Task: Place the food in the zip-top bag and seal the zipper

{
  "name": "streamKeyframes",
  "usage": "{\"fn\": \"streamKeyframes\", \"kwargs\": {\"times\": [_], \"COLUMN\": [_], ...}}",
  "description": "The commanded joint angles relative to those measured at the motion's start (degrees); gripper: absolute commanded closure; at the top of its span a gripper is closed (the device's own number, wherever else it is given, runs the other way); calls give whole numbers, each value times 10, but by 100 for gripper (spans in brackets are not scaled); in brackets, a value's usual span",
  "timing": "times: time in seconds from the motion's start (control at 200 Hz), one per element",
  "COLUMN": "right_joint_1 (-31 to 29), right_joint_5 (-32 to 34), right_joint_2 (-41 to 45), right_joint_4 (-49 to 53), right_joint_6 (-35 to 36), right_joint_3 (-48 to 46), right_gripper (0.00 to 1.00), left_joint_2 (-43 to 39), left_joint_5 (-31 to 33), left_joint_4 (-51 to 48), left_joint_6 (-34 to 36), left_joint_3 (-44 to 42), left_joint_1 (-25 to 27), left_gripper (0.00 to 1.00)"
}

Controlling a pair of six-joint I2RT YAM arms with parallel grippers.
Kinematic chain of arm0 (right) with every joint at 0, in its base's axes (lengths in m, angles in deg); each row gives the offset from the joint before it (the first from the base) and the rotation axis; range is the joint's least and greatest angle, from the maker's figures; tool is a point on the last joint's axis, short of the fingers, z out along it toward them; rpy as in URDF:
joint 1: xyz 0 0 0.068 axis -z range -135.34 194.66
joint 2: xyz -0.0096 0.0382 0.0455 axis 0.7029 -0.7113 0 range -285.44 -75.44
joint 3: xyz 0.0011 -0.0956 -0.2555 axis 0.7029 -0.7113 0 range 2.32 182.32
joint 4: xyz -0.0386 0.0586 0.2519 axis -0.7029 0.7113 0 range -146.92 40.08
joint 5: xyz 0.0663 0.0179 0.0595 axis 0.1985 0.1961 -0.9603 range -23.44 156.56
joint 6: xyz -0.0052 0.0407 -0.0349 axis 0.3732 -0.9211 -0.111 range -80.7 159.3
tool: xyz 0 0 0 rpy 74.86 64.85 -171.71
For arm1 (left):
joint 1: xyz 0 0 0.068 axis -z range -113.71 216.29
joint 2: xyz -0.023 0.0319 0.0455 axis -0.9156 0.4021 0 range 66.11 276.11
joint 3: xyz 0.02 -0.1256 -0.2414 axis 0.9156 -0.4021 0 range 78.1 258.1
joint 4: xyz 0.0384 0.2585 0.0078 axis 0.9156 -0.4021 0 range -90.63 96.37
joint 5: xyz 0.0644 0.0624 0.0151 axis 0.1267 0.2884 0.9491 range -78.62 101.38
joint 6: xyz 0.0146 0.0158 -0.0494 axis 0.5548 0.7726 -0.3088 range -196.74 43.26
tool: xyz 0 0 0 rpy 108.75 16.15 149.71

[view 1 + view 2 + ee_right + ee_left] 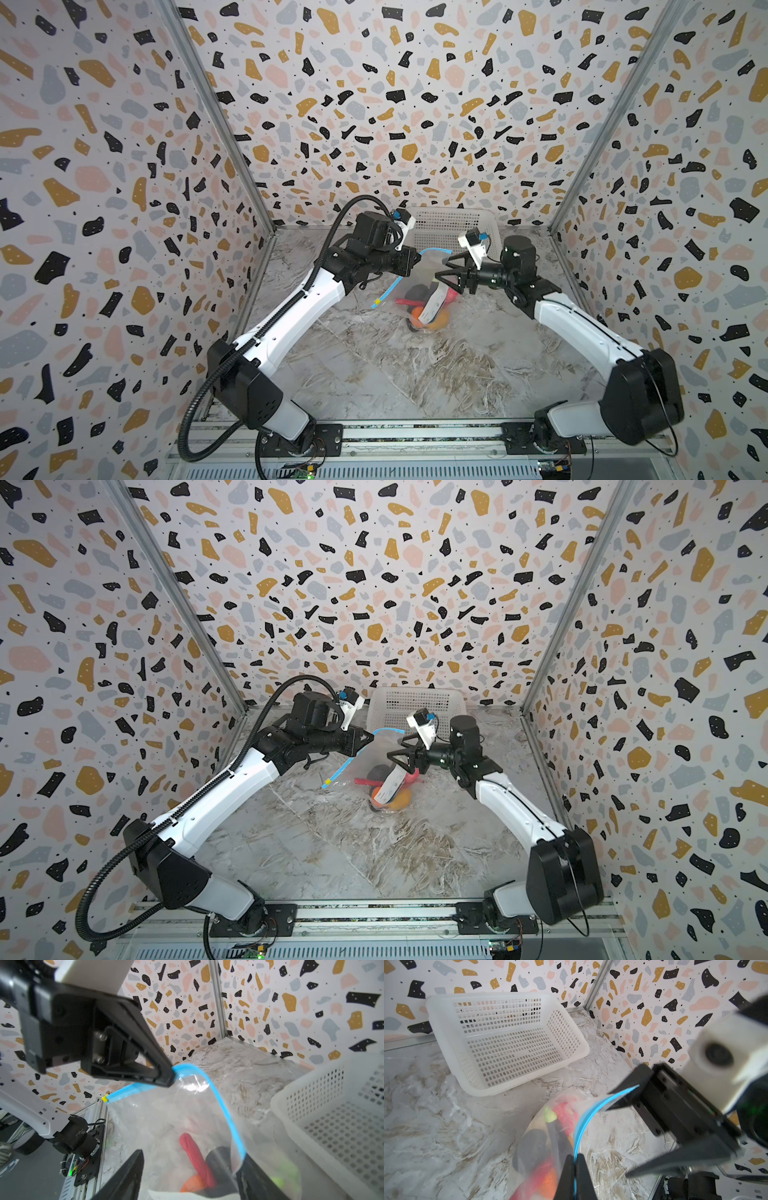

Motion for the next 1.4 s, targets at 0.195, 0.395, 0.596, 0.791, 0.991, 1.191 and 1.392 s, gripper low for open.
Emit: {"fn": "streamKeyframes", "kwargs": {"times": [0.195,0.395,0.596,0.791,0.991,1.191,1.392], "right_joint_1": [-13,1,49,106,130,136,148], "right_joint_5": [242,220,215,189,185,188,189], "right_joint_2": [146,154,185,166,158,141,134], "right_joint_4": [-73,-57,-18,38,37,40,69], "right_joint_6": [-209,-211,-184,-186,-189,-202,-203], "right_joint_3": [-136,-131,-115,-54,-25,-14,-2], "right_gripper": [23,20,15,15,13,13,12], "left_joint_2": [-34,-42,-33,-21,-17,9,106], "left_joint_5": [101,156,181,208,262,336,361], "left_joint_4": [92,115,111,110,120,156,203], "left_joint_6": [-151,-196,-218,-264,-339,-413,-441], "left_joint_3": [-22,-30,-9,23,43,69,177], "left_joint_1": [66,93,119,142,164,197,243], "left_gripper": [100,100,100,100,100,100,100]}}
